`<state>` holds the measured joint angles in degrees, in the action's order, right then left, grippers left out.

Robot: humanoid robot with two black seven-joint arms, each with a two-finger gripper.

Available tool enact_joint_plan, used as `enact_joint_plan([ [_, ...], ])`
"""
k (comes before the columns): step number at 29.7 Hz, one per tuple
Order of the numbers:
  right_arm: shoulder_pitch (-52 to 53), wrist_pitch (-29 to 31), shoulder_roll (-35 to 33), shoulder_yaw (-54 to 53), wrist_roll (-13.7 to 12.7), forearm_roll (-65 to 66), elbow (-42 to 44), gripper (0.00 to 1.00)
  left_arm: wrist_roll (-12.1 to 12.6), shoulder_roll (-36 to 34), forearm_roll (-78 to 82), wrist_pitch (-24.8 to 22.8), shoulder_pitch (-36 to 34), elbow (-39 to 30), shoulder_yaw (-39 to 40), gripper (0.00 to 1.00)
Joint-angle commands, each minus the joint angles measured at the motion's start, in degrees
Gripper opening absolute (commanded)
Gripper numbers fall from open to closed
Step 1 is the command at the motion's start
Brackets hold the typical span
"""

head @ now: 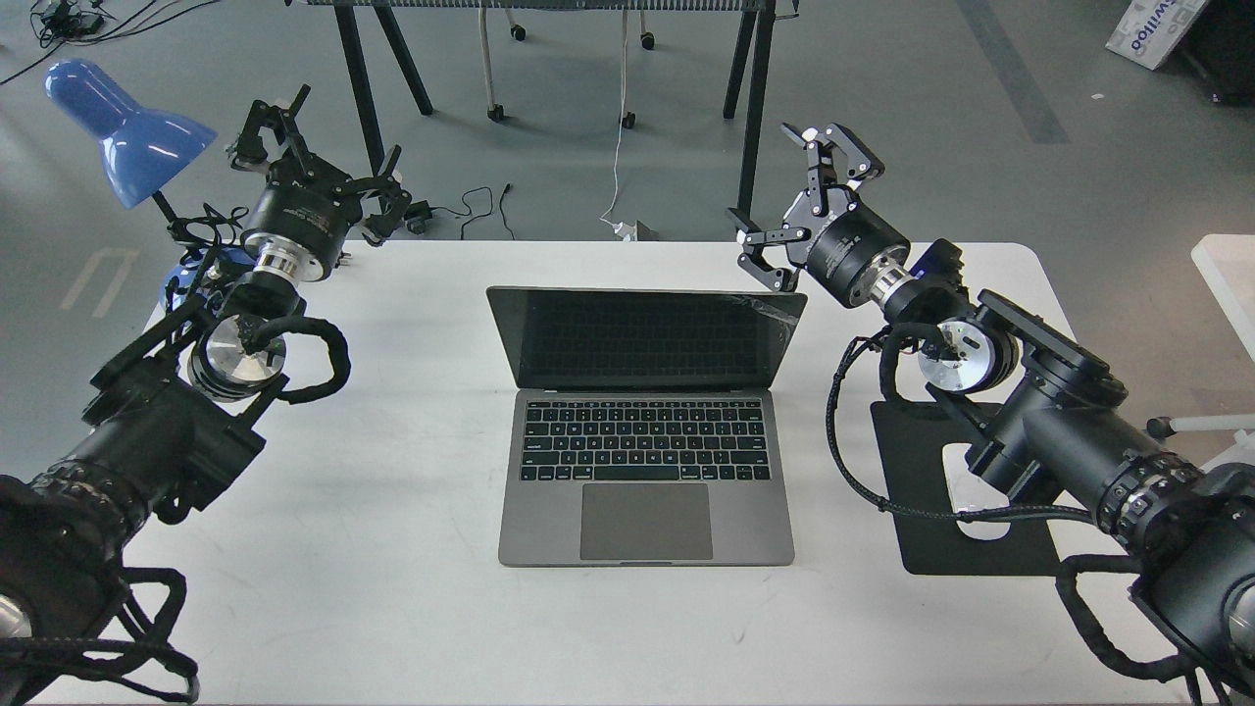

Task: Close notebook with right arm
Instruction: 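Push the laptop screen down toward the keyboard with the right gripper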

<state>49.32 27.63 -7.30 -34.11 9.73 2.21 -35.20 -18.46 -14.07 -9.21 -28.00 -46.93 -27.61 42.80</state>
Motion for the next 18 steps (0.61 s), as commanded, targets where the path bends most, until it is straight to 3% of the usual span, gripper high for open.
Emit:
enact_joint_plan([
  [1,-1.3,0.0,-2.9,3.2,0.0,0.0,-4.7,1.00,0.0,0.0,0.0,0.0,0.0,0.0,0.0,1.00],
  [10,-4.8,0.1,-9.0,12.0,0.2,0.7,-12.3,1.00,0.0,0.0,0.0,0.0,0.0,0.0,0.0,1.00],
  [18,-6.4,-0.1,-9.4,18.3,0.3,4.9,-15.7,1.00,0.0,0.0,0.0,0.0,0.0,0.0,0.0,1.00],
])
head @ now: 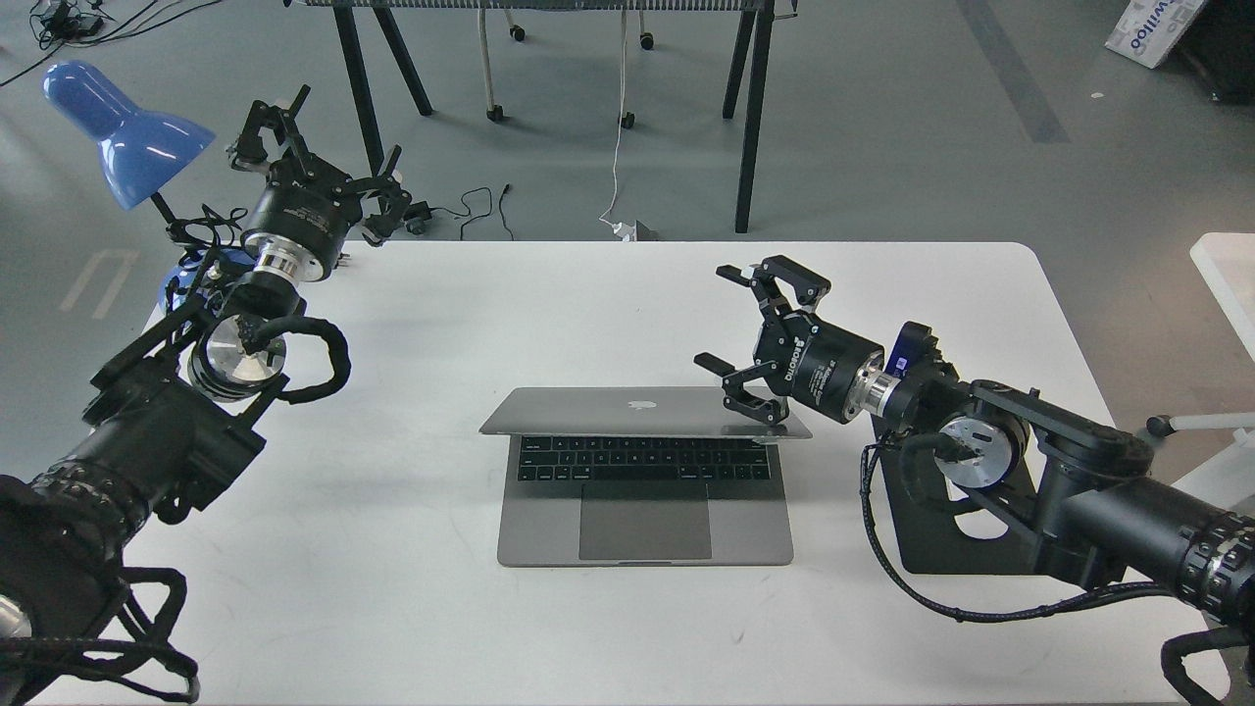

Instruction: Close notebook with right arm

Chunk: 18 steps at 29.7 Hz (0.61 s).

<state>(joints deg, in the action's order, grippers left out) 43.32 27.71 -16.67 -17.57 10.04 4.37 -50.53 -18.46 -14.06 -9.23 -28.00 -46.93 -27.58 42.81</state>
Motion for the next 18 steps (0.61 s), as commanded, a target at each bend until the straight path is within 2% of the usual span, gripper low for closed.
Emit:
enact_joint_plan([
  [1,-0.9,-0.3,0.0,2.2,0.0,4.2,-0.4,1.00,0.0,0.0,0.0,0.0,0.0,0.0,0.0,1.00],
  [8,-2.4,-1.1,0.1,7.2,-0.3,13.6,-0.4,1.00,0.0,-0.1,0.0,0.0,0.0,0.0,0.0,1.00],
  [18,-2.3,-4.7,0.2,11.2,-0.2,14.5,-0.2,1.00,0.0,0.0,0.0,0.0,0.0,0.0,0.0,1.00],
])
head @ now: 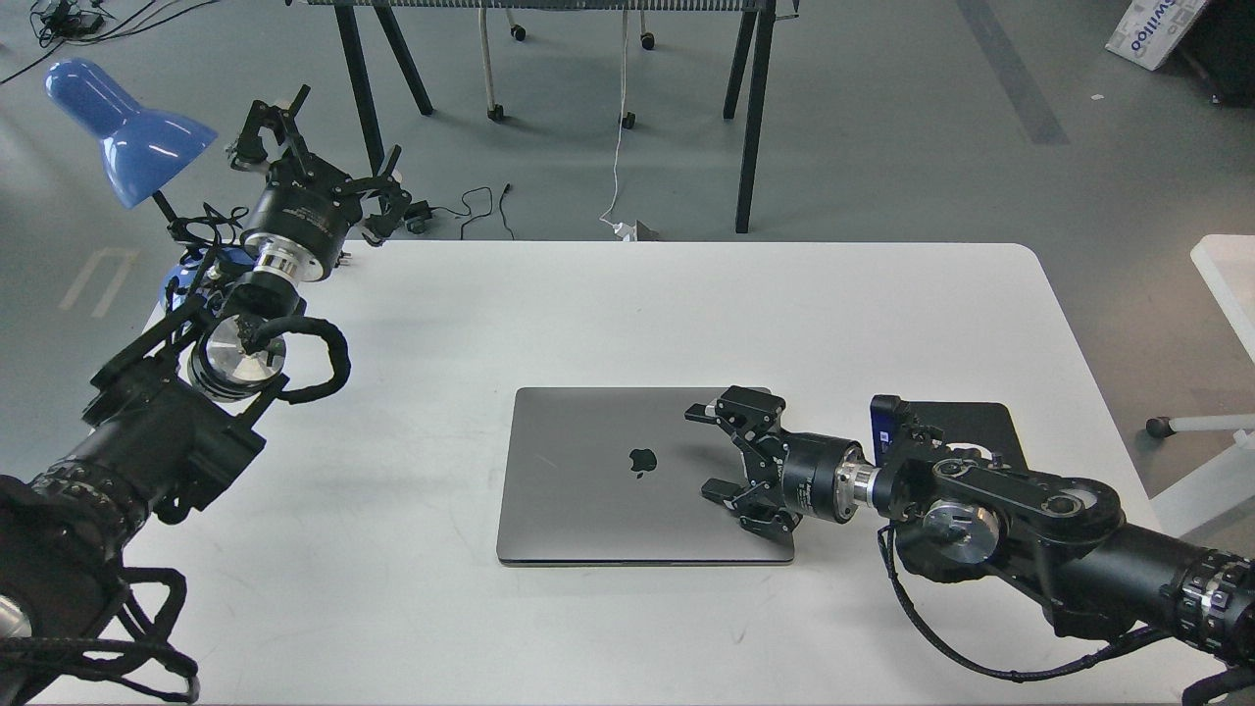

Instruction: Close notebook with right arm

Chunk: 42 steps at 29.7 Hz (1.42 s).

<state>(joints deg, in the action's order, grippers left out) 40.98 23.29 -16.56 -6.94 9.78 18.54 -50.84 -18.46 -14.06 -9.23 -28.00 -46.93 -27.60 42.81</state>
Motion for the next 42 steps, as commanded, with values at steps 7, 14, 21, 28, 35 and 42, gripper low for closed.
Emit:
enact_joint_plan([
  [7,0.1,-0.1,-0.1,-1.1,0.5,0.9,-0.1,1.00,0.0,0.0,0.0,0.0,0.0,0.0,0.0,1.00],
  [14,0.2,2.2,-1.7,-16.1,0.7,0.8,-1.1,1.00,0.0,0.0,0.0,0.0,0.0,0.0,0.0,1.00],
  [21,0.1,1.9,-1.4,-35.7,-0.1,0.3,-0.3,1.00,0.0,0.0,0.1,0.0,0.0,0.0,-0.1,1.00],
  [28,0.8,1.3,-0.9,-50.8,-0.4,-4.7,7.7,1.00,0.0,0.0,0.1,0.0,0.0,0.0,-0.1,1.00],
  [35,1.5,1.8,-1.4,-53.3,0.1,-16.4,15.2,1.00,0.0,0.0,0.1,0.0,0.0,0.0,-0.1,1.00],
  [42,1.4,1.8,-1.1,-54.6,0.0,-20.0,17.0,1.00,0.0,0.0,0.1,0.0,0.0,0.0,-0.2,1.00],
])
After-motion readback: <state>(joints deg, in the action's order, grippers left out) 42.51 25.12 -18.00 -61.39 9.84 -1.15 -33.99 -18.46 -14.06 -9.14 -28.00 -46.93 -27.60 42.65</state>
